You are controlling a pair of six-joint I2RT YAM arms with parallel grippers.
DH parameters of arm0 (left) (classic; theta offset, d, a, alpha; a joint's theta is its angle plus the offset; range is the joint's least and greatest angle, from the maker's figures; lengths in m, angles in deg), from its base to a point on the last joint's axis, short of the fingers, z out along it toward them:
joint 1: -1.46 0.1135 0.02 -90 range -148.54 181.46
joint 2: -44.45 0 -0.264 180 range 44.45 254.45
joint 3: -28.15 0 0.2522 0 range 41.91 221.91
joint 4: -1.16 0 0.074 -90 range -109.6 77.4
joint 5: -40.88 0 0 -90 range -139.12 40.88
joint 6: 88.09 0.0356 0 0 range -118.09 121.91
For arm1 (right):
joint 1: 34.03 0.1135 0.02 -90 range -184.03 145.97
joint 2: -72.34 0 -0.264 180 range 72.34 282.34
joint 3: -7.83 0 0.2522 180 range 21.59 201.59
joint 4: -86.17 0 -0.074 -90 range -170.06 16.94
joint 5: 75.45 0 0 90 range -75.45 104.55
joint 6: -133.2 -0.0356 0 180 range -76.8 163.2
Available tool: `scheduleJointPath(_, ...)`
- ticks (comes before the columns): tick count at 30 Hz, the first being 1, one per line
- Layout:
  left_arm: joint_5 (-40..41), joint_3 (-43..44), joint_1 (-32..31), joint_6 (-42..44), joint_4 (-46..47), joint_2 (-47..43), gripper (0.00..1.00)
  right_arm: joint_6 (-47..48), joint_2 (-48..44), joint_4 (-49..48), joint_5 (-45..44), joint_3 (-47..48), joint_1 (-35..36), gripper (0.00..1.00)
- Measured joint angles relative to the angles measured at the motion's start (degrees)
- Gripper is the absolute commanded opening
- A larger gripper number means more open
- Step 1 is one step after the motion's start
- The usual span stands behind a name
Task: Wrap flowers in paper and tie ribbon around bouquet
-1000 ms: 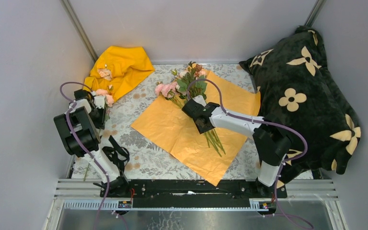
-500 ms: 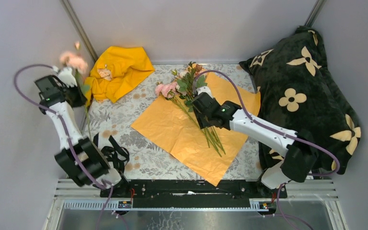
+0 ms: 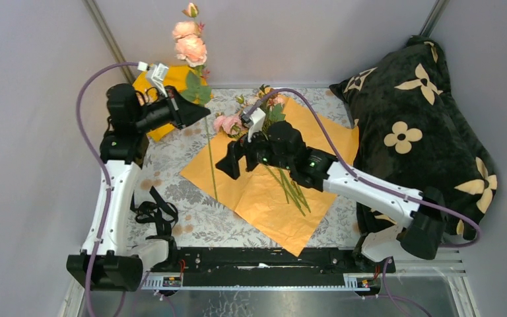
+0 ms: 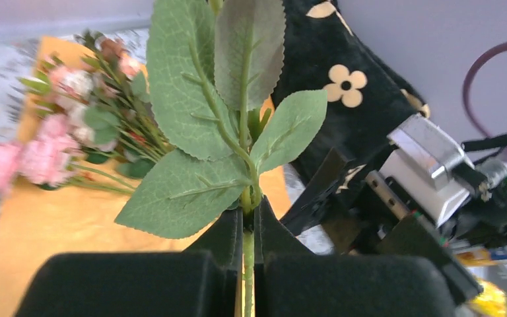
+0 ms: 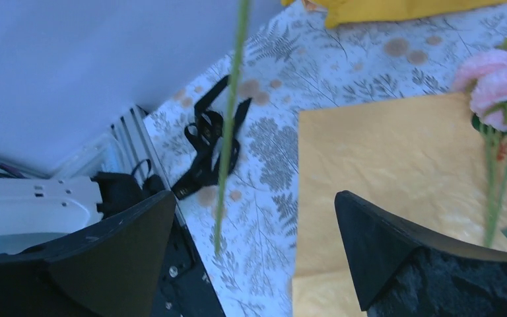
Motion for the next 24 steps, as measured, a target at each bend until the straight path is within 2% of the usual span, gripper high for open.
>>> scheduleJointPath(2,1.0,-1.0,-3.9,-4.3,2.0,1.3,0.00,-1.7,2.1,-5.1,1.1,0.3,0.3,0.96)
scheduleJointPath(3,1.5,-1.5,-5.6,-5.9,2.8,2.0,0.00,-2.9,3.4,-7.5,1.3,0.3,0.3,0.91)
scheduleJointPath(4,2.4,-2.0,-7.1,-7.2,3.6,2.6,0.00,-3.8,4.5,-9.1,1.2,0.3,0.3,0.79)
scheduleJointPath(5,3.0,-2.4,-8.5,-8.2,4.0,3.0,0.00,-4.6,5.6,-10.5,1.1,0.3,0.3,0.59)
scheduleJointPath(7,3.7,-3.0,-10.8,-10.0,4.9,3.7,0.00,-6.2,8.0,-11.6,0.2,1.0,0.3,0.13)
scheduleJointPath(8,3.8,-3.2,-11.5,-10.8,5.3,3.8,0.00,-7.0,9.1,-11.6,-0.9,1.4,0.3,0.01)
scheduleJointPath(9,3.9,-3.4,-12.1,-11.2,5.7,3.8,0.06,-7.5,9.9,-11.4,-1.9,1.7,0.3,0.00)
scheduleJointPath(11,5.3,-3.5,-12.3,-10.8,5.7,3.8,0.65,-8.9,10.5,-10.6,-4.9,1.8,0.3,0.00)
scheduleJointPath(12,6.4,-3.4,-12.3,-9.9,5.2,4.0,0.85,-9.0,10.4,-10.2,-5.8,1.8,0.2,0.00)
scheduleJointPath(13,8.0,-3.1,-12.4,-8.6,3.6,4.0,0.95,-9.0,10.2,-9.0,-7.0,1.8,-0.1,0.00)
scheduleJointPath(14,10.2,-2.7,-12.4,-7.0,1.6,4.1,0.98,-8.7,10.0,-6.8,-7.9,1.9,-0.8,0.00)
scheduleJointPath(18,19.0,-3.5,-10.6,-1.4,-4.3,5.6,0.99,-4.3,11.1,7.3,-17.5,4.0,-5.1,0.00)
scheduleJointPath(24,28.1,-19.3,-2.9,-1.3,-5.2,7.9,0.99,1.0,19.0,18.5,-27.3,4.1,-8.5,0.02)
